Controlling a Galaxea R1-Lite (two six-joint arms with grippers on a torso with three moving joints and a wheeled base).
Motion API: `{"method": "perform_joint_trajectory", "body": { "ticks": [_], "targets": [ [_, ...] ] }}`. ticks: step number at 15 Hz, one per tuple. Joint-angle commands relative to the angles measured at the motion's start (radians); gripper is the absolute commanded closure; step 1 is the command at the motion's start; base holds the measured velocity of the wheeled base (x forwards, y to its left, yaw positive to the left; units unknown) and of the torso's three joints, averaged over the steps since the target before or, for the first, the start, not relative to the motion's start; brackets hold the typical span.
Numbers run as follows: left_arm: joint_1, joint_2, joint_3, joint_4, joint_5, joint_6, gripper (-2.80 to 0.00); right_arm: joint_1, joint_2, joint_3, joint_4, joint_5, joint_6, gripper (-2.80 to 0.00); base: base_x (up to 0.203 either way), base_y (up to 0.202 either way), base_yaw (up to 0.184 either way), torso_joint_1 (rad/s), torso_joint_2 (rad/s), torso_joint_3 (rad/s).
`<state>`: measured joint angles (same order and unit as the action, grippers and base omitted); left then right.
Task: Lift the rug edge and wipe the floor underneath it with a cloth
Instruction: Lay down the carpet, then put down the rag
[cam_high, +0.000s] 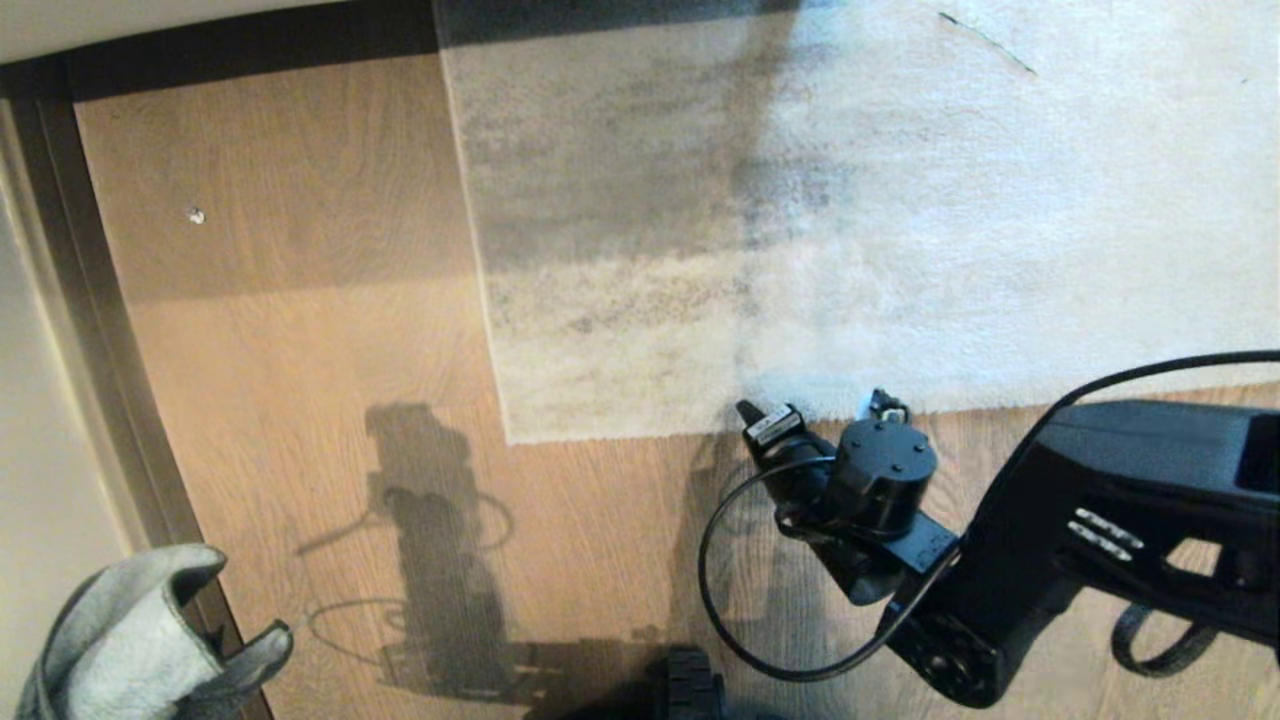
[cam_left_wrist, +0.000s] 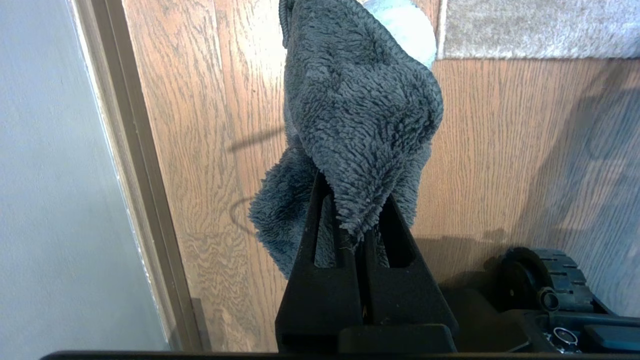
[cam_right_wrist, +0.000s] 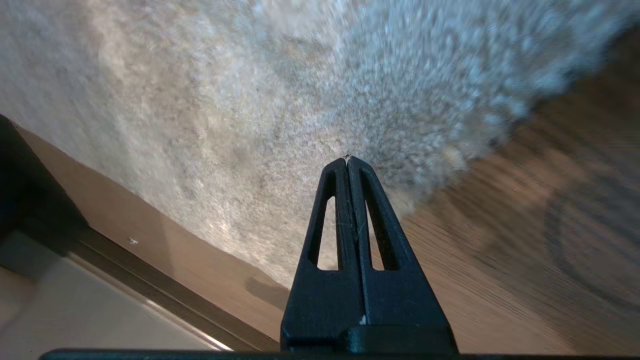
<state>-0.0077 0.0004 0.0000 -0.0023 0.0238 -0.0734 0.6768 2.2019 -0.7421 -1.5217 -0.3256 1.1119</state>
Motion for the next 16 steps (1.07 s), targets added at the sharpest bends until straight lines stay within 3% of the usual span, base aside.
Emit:
{"method": "perform_joint_trajectory", "body": {
  "ticks": [1,5,8,11,13,16],
  "targets": [
    [0.000,0.000,0.000,-0.001,0.001,0.000,0.00,-0.002,-0.099,0.038,-0.043,-0.026,-0.035,0.00,0.000,0.000,0.000,0.000,0.00,0.000],
    [0.000,0.000,0.000,-0.001,0.001,0.000,0.00,0.025,-0.314,0.154,-0.043,-0.056,-0.229,0.00,0.000,0.000,0.000,0.000,0.00,0.000],
    [0.000,0.000,0.000,-0.001,0.001,0.000,0.00,0.061,-0.497,0.360,-0.043,-0.090,-0.464,0.00,0.000,0.000,0.000,0.000,0.00,0.000],
    [0.000,0.000,0.000,-0.001,0.001,0.000,0.00,0.065,-0.630,0.622,-0.043,-0.122,-0.646,0.00,0.000,0.000,0.000,0.000,0.00,0.000],
    [0.000,0.000,0.000,-0.001,0.000,0.000,0.00,-0.028,-0.697,0.728,-0.043,-0.129,-0.736,0.00,0.000,0.000,0.000,0.000,0.00,0.000],
    [0.000,0.000,0.000,-0.001,0.001,0.000,0.00,-0.328,-0.767,0.738,-0.043,-0.131,-0.817,0.00,0.000,0.000,0.000,0.000,0.00,0.000]
  ]
}}
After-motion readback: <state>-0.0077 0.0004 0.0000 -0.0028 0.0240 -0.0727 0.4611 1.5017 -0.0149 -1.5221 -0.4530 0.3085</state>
